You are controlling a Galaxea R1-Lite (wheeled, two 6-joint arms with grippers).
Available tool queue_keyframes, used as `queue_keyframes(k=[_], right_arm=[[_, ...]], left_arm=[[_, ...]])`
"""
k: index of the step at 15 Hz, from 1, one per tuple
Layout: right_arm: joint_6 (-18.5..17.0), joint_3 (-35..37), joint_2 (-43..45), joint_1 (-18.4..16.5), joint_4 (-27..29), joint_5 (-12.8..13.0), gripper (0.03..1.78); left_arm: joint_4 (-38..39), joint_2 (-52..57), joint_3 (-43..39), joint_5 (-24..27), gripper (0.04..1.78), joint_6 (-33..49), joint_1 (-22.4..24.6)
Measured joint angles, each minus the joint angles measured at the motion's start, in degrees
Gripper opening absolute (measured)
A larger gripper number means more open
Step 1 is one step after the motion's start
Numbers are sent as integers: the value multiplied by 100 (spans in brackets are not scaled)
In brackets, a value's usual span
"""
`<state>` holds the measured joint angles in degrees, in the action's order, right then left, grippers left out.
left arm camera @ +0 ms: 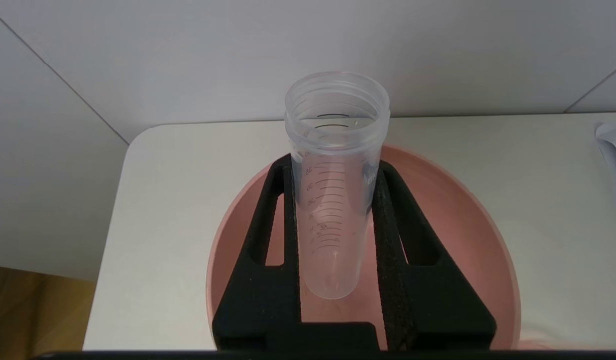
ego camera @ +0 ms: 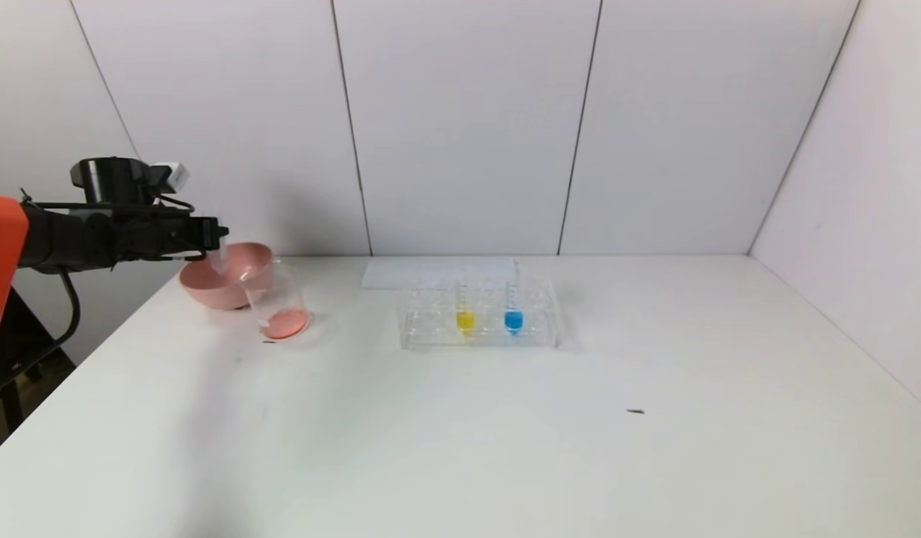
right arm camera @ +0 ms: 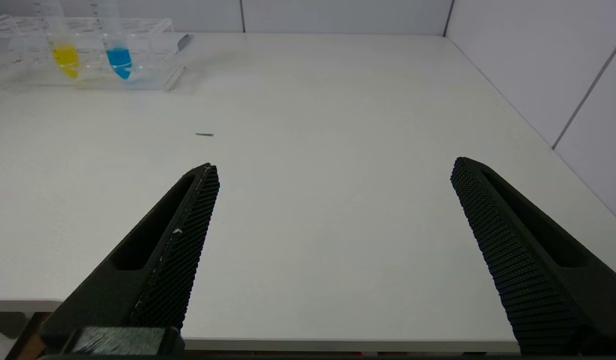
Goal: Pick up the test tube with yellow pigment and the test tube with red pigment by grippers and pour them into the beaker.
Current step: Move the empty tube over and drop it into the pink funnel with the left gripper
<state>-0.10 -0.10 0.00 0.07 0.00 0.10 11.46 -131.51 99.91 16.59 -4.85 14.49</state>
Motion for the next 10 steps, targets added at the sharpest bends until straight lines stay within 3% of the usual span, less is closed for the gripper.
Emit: queue_keyframes(k=[10], right_arm=[[0,0,0,0,0,-2,170]], left_arm=[[146,-335,0,72,45,-29,151]])
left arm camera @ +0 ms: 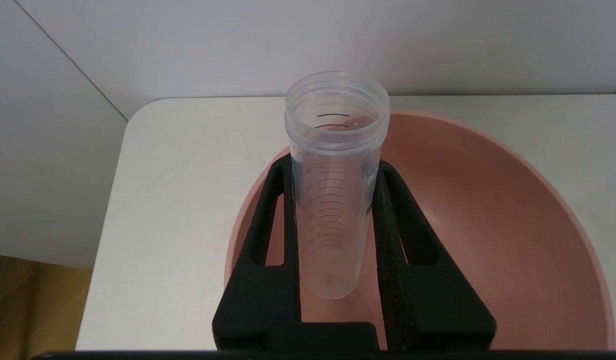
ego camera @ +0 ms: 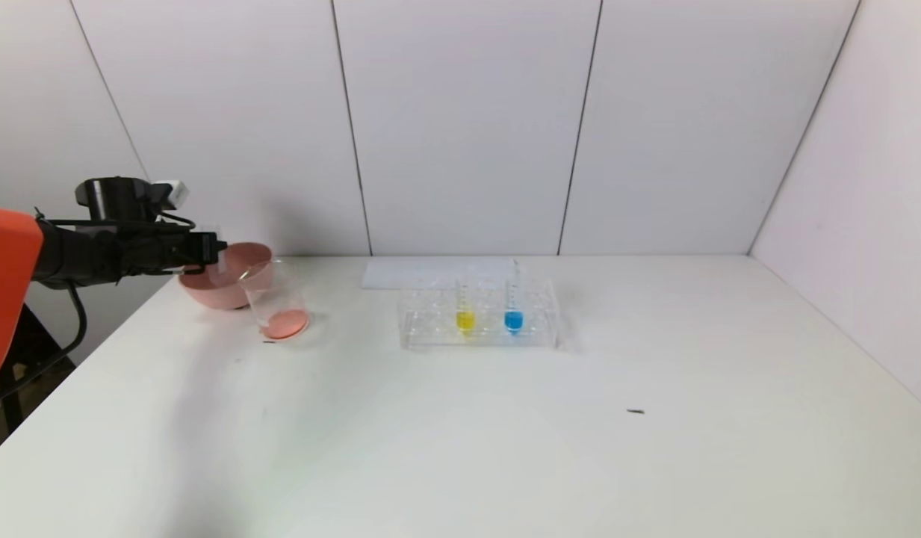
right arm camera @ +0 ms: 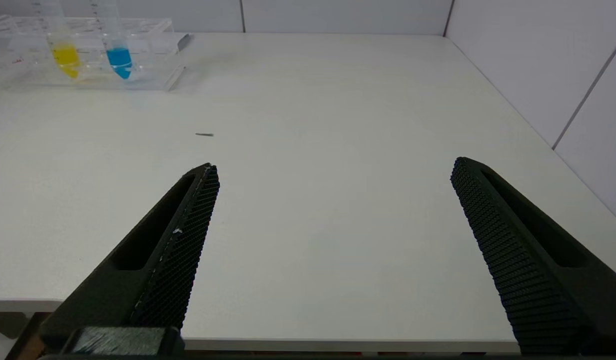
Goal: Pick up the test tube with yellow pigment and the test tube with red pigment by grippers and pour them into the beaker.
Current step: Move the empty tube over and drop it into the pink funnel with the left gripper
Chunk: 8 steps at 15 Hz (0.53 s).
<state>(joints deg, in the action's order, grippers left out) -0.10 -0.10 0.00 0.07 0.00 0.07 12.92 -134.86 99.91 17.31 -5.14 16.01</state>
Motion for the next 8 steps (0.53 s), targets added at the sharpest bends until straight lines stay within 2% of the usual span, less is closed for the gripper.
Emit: queue_keyframes(k=[2,4,6,8], right_arm=[[0,0,0,-2,0,2,170],[0,0,0,2,0,2,170],[0,0,0,0,0,2,170],[2,0,0,0,0,2,170]], left_arm=[[2,-6,0,5,46,-4,17],[9,0,6,13,54,5,11],[11,16,6,13,75,-2,15],[83,22,4,18,105,0,15]])
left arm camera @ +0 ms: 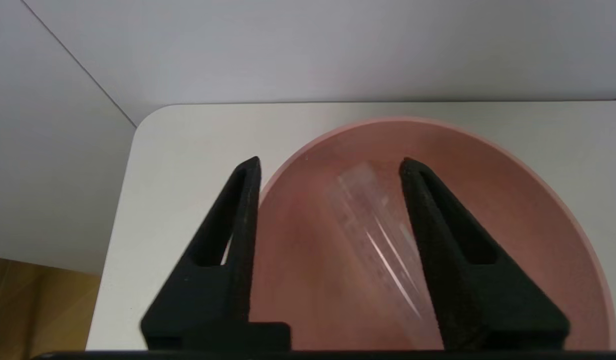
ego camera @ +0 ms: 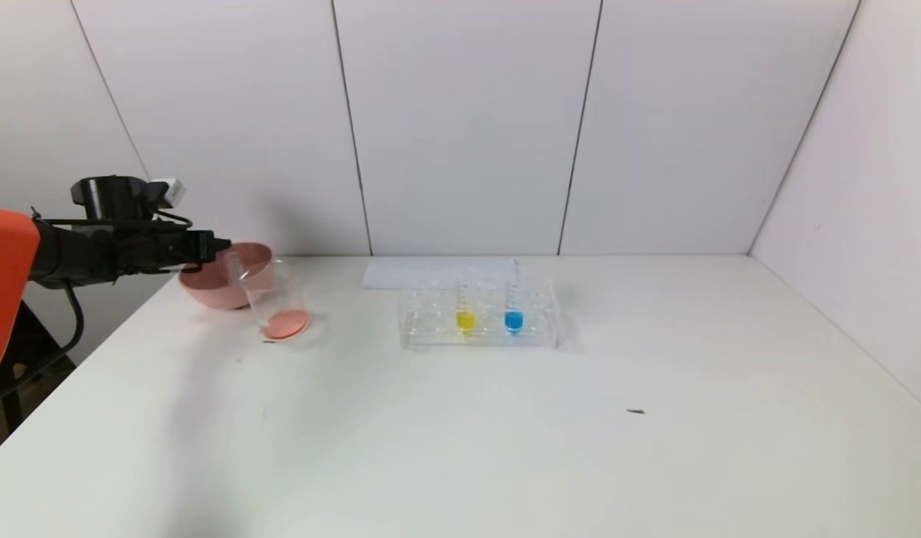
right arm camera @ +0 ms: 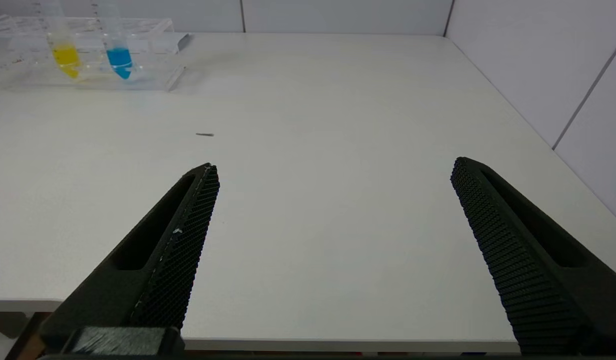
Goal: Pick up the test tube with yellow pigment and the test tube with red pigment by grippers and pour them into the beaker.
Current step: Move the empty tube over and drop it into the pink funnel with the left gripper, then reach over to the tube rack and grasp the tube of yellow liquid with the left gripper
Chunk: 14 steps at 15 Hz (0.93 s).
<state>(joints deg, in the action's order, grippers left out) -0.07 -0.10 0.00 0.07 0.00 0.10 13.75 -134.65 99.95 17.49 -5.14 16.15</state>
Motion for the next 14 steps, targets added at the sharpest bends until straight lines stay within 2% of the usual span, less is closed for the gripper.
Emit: queue_keyframes(k=[1,3,6,14], right_arm=[[0,0,0,0,0,-2,170],[-2,0,0,0,0,0,170],[0,0,0,-2,0,0,170],[-2,0,0,0,0,0,170]], left_arm=[[33,9,-4,0,124,2,-4],[49,24,-20,0,150,-12,0],[80,105,-72,0,173,-23,-1],[88,1078,-747,-82,176,-50,-227]])
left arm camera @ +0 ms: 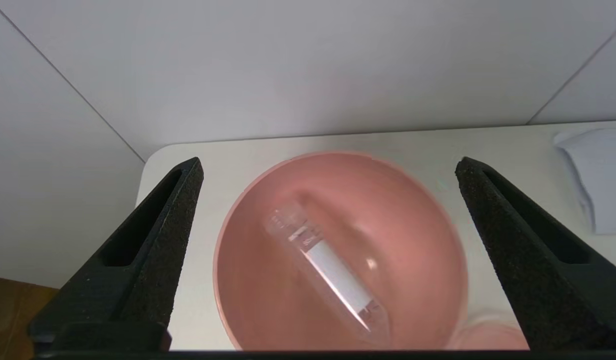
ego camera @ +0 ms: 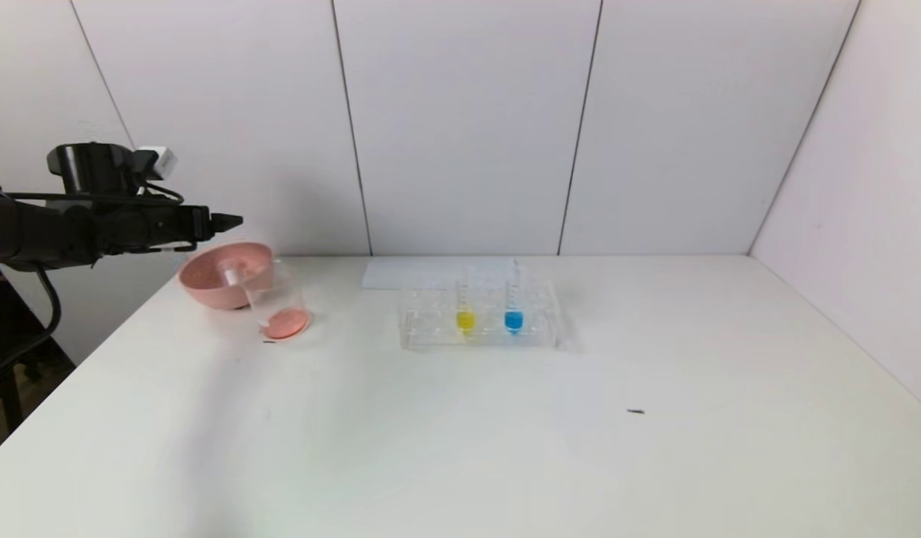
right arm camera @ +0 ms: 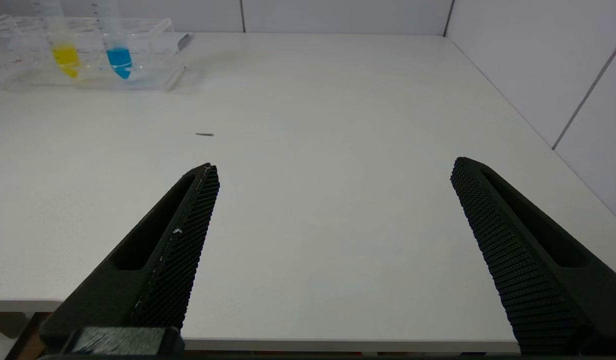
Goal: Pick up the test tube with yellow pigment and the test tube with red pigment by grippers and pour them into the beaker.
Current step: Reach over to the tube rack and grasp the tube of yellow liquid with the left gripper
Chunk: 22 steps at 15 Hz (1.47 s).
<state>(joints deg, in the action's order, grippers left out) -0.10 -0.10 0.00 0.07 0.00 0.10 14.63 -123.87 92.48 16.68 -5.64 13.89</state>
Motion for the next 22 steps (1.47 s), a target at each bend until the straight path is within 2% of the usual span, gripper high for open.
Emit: queue_keyframes(k=[12,17,22], right_arm=[[0,0,0,0,0,0,170],[0,0,0,0,0,0,170],[0,0,0,0,0,-2,170]], left_arm=[[-273,2249,-1488,-59,176,6,-612],[-291,3045,-2098,-508,176,-236,-914],[-260,3652,-2749,-560,176,-188,-1418]])
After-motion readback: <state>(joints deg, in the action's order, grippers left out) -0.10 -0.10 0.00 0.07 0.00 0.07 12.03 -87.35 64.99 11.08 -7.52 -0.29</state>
